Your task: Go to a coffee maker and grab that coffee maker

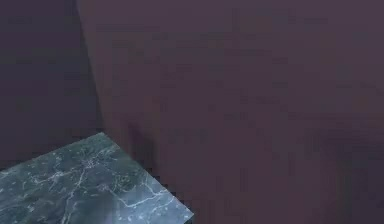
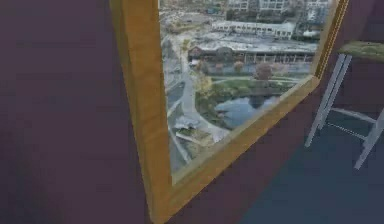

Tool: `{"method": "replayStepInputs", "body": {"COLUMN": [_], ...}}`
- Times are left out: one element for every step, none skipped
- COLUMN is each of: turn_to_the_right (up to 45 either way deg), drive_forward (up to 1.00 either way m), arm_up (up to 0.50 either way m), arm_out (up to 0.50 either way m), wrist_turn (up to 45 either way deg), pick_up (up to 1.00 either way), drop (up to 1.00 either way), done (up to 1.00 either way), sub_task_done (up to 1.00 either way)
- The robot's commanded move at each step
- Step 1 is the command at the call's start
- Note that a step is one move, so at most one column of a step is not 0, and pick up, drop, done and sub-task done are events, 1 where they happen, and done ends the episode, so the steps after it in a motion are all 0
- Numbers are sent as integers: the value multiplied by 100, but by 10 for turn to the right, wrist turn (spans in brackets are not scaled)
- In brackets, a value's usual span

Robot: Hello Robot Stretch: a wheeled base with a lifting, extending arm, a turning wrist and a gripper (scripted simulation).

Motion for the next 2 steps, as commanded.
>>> {"method": "replayStepInputs", "body": {"turn_to_the_right": [-450, -450], "drive_forward": [0, 0], "arm_up": [0, 0], "arm_out": [0, 0], "wrist_turn": [0, 0], "pick_up": [0, 0], "drop": [0, 0], "done": [0, 0], "sub_task_done": [0, 0]}}
